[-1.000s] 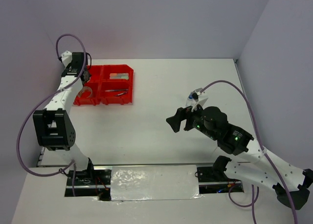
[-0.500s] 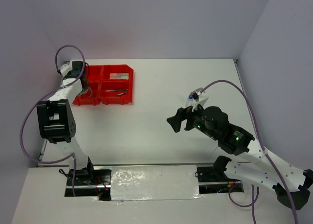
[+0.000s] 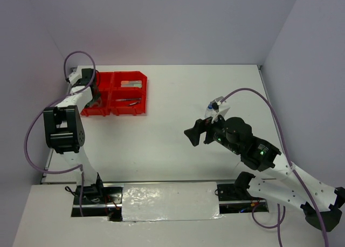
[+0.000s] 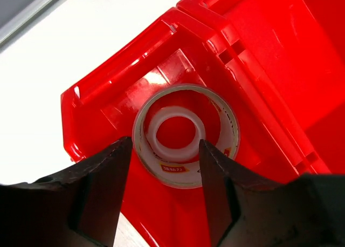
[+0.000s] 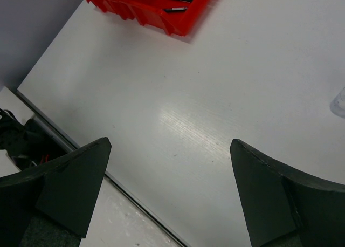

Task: Sort the stationery into containers
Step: Place the stationery in the storage box, then pick up the stationery from the center of the board.

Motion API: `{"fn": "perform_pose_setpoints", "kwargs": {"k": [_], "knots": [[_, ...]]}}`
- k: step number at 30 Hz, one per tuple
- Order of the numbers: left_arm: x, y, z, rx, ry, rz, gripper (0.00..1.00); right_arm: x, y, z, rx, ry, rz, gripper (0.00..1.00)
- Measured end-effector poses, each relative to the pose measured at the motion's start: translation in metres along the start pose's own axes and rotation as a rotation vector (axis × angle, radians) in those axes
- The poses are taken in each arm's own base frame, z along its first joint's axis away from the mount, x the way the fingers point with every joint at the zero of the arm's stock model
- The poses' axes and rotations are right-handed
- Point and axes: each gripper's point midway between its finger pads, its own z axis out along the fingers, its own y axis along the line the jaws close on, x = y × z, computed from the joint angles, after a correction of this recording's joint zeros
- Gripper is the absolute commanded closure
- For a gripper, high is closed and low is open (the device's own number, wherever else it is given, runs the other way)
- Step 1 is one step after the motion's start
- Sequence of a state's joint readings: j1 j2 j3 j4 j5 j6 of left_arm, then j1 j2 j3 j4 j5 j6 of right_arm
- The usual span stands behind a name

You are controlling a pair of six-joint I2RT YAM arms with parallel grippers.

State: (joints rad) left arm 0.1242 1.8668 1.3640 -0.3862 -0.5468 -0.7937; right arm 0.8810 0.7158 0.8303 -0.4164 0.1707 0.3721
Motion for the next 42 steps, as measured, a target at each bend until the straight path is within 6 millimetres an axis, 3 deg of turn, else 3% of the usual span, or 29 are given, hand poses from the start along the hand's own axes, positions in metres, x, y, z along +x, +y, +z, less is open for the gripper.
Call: {"fn": "perform_pose_setpoints", "kwargs": {"k": [5,8,10,12,14,16,19,22,26,29,32,36,42], "knots": [[-0.009,-0.002,-0.009,0.02,-0.015,-0.013,0.33,0.001,-0.001,0.001,0.003,0.002,-0.004,0.0],[-0.024,-0.008,-0.033,0.081,-0.051,-0.037,0.21,0.0,-0.004,0.001,0.02,-0.003,-0.004,0.0],[-0.037,-0.015,-0.062,0.146,-0.096,-0.041,0.17,-0.001,-0.008,0.001,0.045,-0.011,0.0,0.0],[-0.05,-0.031,-0.104,0.244,-0.156,-0.036,0.11,-0.003,-0.018,0.0,0.094,-0.021,0.004,0.0],[-0.059,-0.053,-0.155,0.379,-0.223,-0.022,0.05,-0.004,-0.033,-0.002,0.167,-0.031,0.014,0.0],[-0.053,-0.073,-0.208,0.545,-0.272,0.01,0.03,-0.007,-0.052,-0.004,0.246,-0.046,0.033,0.0],[-0.015,-0.09,-0.274,0.764,-0.277,0.088,0.01,-0.011,-0.078,-0.01,0.361,-0.072,0.055,0.0],[0.034,-0.089,-0.3,0.878,-0.222,0.191,0.01,-0.014,-0.111,-0.012,0.495,-0.084,0.092,0.0],[0.105,-0.066,-0.313,0.964,-0.104,0.368,0.01,0.006,-0.172,0.005,0.694,0.019,0.155,0.02],[0.138,-0.046,-0.331,1.062,-0.028,0.455,0.01,0.04,-0.202,0.032,0.776,0.163,0.152,0.12],[0.159,-0.021,-0.339,1.146,0.02,0.505,0.01,0.072,-0.226,0.056,0.828,0.28,0.121,0.14],[0.181,0.006,-0.335,1.193,0.068,0.532,0.01,0.098,-0.241,0.076,0.851,0.367,0.088,0.15],[0.205,0.018,-0.329,1.213,0.137,0.575,0.01,0.086,-0.248,0.105,0.829,0.331,0.053,0.22]]}}
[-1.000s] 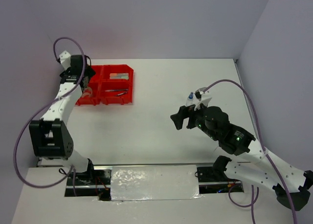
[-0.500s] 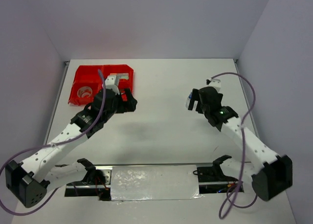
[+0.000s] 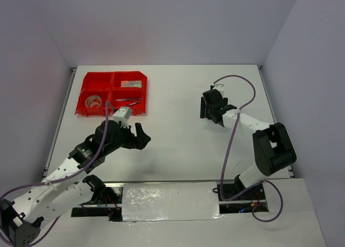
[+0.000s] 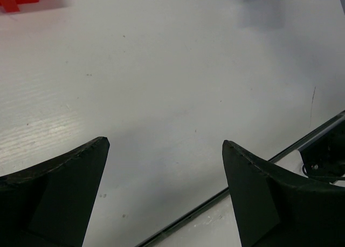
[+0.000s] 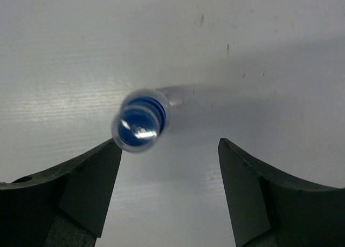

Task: Sort the stationery into containers
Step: Pick up the stationery from the center of the board.

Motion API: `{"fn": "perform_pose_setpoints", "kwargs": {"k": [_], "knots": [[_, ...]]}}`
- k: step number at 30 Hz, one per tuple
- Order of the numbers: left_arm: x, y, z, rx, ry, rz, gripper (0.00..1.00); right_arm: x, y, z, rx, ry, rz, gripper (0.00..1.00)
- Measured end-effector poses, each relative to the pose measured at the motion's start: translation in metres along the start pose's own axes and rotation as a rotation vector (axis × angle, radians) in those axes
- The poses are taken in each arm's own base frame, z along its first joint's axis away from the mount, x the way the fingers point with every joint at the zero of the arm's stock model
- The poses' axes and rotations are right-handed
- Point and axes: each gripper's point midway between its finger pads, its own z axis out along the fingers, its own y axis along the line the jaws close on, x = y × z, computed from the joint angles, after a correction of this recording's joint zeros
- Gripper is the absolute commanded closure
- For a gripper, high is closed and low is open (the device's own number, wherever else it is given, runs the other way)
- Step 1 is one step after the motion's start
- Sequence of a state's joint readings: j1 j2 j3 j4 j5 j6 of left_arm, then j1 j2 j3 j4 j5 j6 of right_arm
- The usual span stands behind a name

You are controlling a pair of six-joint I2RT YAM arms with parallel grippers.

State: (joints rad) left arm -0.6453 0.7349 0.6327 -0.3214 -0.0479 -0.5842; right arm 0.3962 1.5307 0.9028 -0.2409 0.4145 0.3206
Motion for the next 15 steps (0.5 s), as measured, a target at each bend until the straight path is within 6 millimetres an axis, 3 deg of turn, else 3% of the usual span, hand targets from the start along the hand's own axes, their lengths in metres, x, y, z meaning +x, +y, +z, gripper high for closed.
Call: {"fn": "perform_pose_setpoints", "kwargs": {"k": [6,8,11,15], "knots": [[0.009,-0.005,0.002,0.044,0.017,-0.023,0.01,-0.024,0.014,0.01,-0.036,-0.052,-0.003,0.26],[0.014,-0.005,0.003,0.053,0.024,-0.026,0.01,-0.033,0.02,0.016,-0.044,-0.06,-0.005,0.31],[0.028,0.0,0.005,0.05,0.057,-0.03,0.01,-0.036,0.025,0.025,-0.044,-0.055,-0.007,0.51],[0.031,0.001,0.006,0.047,0.066,-0.04,0.01,-0.033,0.024,0.03,-0.033,-0.044,0.011,0.71]]}}
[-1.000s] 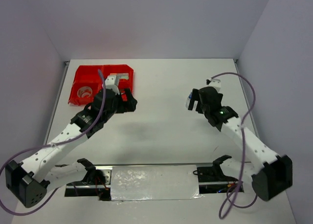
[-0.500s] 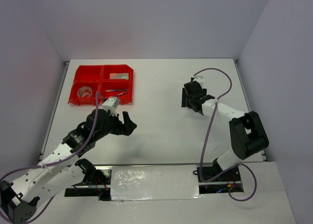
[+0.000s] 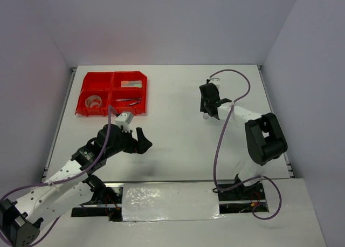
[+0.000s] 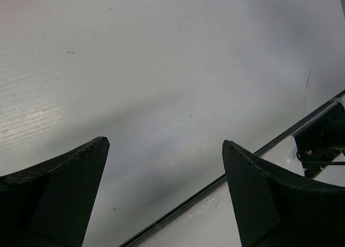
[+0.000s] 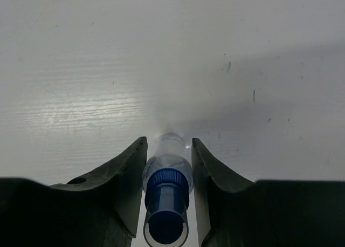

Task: Sort the stationery into containers
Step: Pick up the stationery from the center of the board.

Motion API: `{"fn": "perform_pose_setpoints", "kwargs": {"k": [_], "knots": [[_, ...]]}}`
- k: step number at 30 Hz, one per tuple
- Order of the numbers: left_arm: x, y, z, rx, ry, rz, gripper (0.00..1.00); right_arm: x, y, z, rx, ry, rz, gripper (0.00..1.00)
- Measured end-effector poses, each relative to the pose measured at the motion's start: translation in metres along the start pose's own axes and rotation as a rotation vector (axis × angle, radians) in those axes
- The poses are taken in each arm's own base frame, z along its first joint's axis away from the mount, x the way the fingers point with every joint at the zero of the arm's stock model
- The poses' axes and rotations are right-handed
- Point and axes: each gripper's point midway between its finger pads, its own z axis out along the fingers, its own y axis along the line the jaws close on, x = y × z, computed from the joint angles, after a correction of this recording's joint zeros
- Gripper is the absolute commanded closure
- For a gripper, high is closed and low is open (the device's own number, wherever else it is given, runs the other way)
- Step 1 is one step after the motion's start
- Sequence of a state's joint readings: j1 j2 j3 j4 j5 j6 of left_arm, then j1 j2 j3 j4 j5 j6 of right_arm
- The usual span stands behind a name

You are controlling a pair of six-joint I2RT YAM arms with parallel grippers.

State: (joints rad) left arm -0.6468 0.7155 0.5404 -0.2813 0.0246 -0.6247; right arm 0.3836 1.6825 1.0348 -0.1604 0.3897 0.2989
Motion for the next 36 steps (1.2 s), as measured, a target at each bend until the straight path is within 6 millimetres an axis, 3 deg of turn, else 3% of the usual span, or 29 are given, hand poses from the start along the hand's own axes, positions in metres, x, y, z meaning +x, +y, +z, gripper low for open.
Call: {"fn": "perform_pose_setpoints", "kwargs": {"k": [4,5,9,14,17,20,22,27,32,36], "knots": [[-0.001,0.0,0.002,-0.002,-0.004,-0.008,0.01,0.001,0.003,-0.002,-0.02,-0.001,0.027,0.89],[-0.002,0.0,0.004,-0.002,-0.005,-0.007,0.01,0.002,0.005,-0.004,-0.037,0.0,0.035,0.99],[-0.001,0.0,0.022,-0.008,0.011,0.004,0.01,0.006,0.02,-0.027,-0.169,0.013,0.077,1.0],[-0.001,-0.001,0.054,-0.014,0.036,0.123,0.01,-0.018,0.057,-0.085,-0.457,-0.016,0.135,1.0],[-0.019,-0.017,0.065,0.024,0.002,0.241,0.01,-0.029,0.078,-0.125,-0.647,-0.023,0.151,1.0],[-0.046,-0.048,0.069,0.108,-0.063,0.353,0.01,-0.029,0.094,-0.159,-0.8,0.003,0.154,1.0],[-0.06,-0.074,0.066,0.178,-0.119,0.447,0.01,-0.024,0.103,-0.18,-0.893,0.03,0.159,1.0],[-0.072,-0.126,0.051,0.276,-0.198,0.654,0.01,-0.01,0.119,-0.22,-1.05,0.097,0.154,1.0],[-0.087,-0.14,0.044,0.291,-0.241,0.736,0.03,-0.007,0.126,-0.253,-1.156,0.113,0.146,1.0],[-0.084,-0.138,0.048,0.287,-0.219,0.763,0.17,-0.008,0.127,-0.27,-1.2,0.103,0.135,1.0]]}}
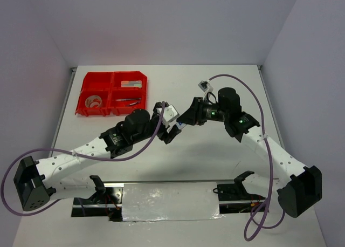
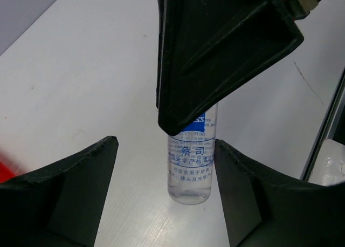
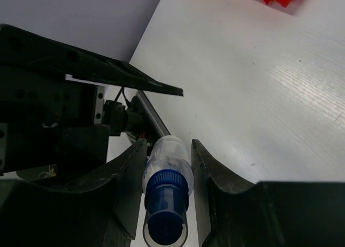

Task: Sort the stationery into containers
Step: Pick up the stationery from the center of the board, then place the stationery in the storage box.

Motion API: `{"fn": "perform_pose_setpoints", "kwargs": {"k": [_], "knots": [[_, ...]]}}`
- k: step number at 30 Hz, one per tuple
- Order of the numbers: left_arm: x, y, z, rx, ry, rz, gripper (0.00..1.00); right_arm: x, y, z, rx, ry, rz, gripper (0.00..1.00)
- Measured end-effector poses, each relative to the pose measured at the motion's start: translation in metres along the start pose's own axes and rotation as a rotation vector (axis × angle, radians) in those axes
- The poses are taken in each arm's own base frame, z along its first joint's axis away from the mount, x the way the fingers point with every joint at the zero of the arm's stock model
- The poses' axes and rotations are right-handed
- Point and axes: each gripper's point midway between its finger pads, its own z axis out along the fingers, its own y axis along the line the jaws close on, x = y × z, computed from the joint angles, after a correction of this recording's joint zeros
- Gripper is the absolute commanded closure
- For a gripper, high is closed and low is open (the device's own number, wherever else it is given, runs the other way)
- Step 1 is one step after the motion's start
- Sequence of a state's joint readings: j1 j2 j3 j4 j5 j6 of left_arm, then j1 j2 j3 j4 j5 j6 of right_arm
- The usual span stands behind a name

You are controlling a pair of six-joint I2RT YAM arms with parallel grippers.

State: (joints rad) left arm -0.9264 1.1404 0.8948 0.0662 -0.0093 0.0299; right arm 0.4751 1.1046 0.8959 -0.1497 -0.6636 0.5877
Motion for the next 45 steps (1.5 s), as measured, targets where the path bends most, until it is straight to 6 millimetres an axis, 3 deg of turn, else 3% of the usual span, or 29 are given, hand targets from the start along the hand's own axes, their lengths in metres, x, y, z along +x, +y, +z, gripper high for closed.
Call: {"fn": "perform_pose_setpoints", "kwargs": {"k": [5,7,10,11,13,16,17,20,22,27,29,33,35,39,42,45], "knots": [[0.01,-0.003,0.005,0.015,0.045,0.016,0.23,0.001,0.006,-0.001,-0.011,0.0,-0.007,1.0],[0.011,-0.005,0.004,0.025,0.049,0.017,0.31,0.002,0.007,-0.001,-0.014,0.001,-0.01,1.0],[0.012,-0.011,0.004,0.053,0.054,0.008,0.64,0.001,0.008,0.0,-0.009,-0.005,-0.011,1.0],[0.013,-0.014,0.004,0.064,0.056,0.01,0.81,0.0,0.008,0.0,-0.008,-0.009,-0.012,1.0],[0.012,-0.015,0.004,0.07,0.057,0.01,0.99,0.0,0.008,0.0,-0.005,-0.013,-0.008,1.0],[0.012,-0.015,0.003,0.069,0.057,0.004,1.0,0.0,0.008,0.0,-0.005,-0.013,-0.001,0.91],[0.012,-0.015,0.004,0.069,0.057,0.003,1.0,-0.001,0.008,0.0,-0.005,-0.014,0.0,0.71],[0.01,-0.015,0.004,0.066,0.048,-0.008,1.0,-0.003,0.01,-0.002,-0.004,-0.032,0.0,0.32],[0.011,-0.014,0.004,0.058,0.051,-0.013,1.0,-0.007,0.019,-0.007,-0.02,-0.057,0.0,0.21],[0.007,-0.013,0.006,0.047,0.019,-0.048,1.0,-0.024,0.031,-0.021,-0.016,-0.141,-0.033,0.18],[0.015,-0.012,0.005,0.032,0.028,-0.063,1.0,-0.034,0.031,-0.024,-0.002,-0.172,-0.03,0.18],[0.033,-0.001,0.003,-0.038,0.071,-0.098,1.0,-0.058,0.009,-0.037,0.105,-0.269,0.014,0.17],[0.038,0.012,0.002,-0.095,0.085,-0.129,1.0,-0.072,-0.008,-0.05,0.186,-0.341,0.048,0.17],[0.043,0.056,-0.004,-0.284,0.097,-0.251,1.0,-0.103,-0.037,-0.102,0.369,-0.544,0.085,0.17],[0.042,0.126,-0.02,-0.527,0.071,-0.466,1.0,-0.114,-0.035,-0.129,0.422,-0.645,0.07,0.17],[0.045,0.217,-0.051,-0.813,-0.008,-0.727,1.0,-0.113,-0.025,-0.137,0.411,-0.668,0.049,0.17]]}}
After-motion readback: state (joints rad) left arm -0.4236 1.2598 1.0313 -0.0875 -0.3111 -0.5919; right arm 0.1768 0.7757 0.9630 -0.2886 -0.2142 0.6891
